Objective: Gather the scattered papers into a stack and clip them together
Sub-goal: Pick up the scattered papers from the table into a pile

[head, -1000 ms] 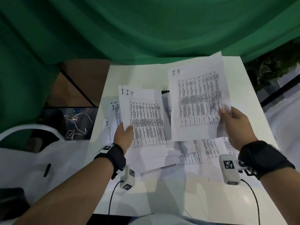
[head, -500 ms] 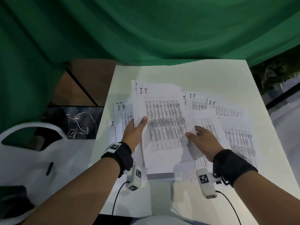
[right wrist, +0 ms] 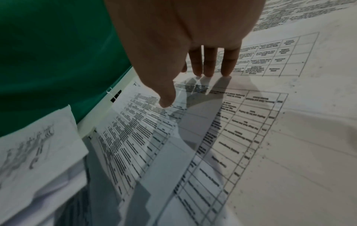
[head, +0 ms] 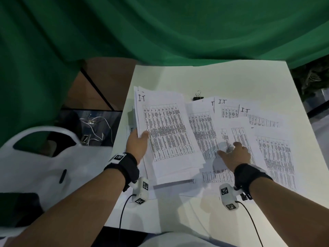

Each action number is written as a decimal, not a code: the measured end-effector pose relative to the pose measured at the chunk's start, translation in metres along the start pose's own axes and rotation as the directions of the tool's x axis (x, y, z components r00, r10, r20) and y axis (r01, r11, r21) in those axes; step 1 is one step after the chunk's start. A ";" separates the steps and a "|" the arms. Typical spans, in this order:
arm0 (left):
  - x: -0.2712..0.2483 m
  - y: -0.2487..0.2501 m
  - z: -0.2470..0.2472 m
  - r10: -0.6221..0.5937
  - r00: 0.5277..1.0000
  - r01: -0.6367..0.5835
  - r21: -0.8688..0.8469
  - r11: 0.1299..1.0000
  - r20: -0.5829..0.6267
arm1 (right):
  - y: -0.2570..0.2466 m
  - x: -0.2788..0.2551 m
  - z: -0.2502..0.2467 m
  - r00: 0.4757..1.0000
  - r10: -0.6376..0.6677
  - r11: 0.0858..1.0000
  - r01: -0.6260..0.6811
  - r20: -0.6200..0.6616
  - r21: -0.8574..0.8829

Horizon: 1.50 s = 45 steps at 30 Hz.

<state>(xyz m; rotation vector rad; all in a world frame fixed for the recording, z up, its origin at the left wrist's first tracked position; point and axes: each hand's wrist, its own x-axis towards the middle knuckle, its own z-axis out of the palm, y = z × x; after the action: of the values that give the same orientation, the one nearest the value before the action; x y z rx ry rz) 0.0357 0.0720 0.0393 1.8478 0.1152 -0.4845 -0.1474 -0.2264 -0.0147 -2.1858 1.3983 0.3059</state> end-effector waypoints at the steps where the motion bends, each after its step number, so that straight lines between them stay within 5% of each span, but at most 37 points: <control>1: 0.000 0.000 -0.003 -0.005 1.000 0.005 0.000 1.000 -0.007 | -0.002 -0.002 0.001 1.000 -0.017 0.998 0.017 -0.006 -0.064; 8: 0.003 -0.009 -0.017 -0.022 0.999 0.022 -0.006 1.000 -0.046 | -0.006 -0.006 0.015 1.000 0.022 0.944 -0.022 -0.003 -0.330; 17: 0.003 -0.016 -0.017 -0.036 0.997 0.037 0.014 0.999 -0.068 | 0.005 0.009 0.017 1.000 0.020 1.000 -0.020 -0.005 0.020; 25: 0.001 -0.022 -0.017 -0.037 0.996 0.040 0.029 0.999 -0.079 | 0.020 0.012 -0.006 0.984 -0.069 0.970 0.027 0.165 0.242; 33: -0.001 -0.026 -0.003 -0.050 0.997 0.053 0.039 0.998 -0.066 | 0.011 0.009 -0.097 0.971 -0.203 0.844 0.108 0.126 0.525; 40: -0.002 -0.013 0.027 -0.070 0.997 0.069 0.021 0.997 0.025 | 0.008 0.009 -0.150 0.958 -0.239 0.591 0.016 0.157 0.806; 45: -0.004 0.001 0.061 -0.108 0.985 0.115 -0.046 0.992 0.131 | -0.002 -0.014 -0.137 0.891 -0.320 0.652 -0.040 0.322 0.757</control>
<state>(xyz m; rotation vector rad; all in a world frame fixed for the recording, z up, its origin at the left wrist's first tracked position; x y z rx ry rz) 0.0157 0.0154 0.0264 1.7596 0.1439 -0.6710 -0.1641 -0.2888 0.1067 -1.3926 0.8531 0.1001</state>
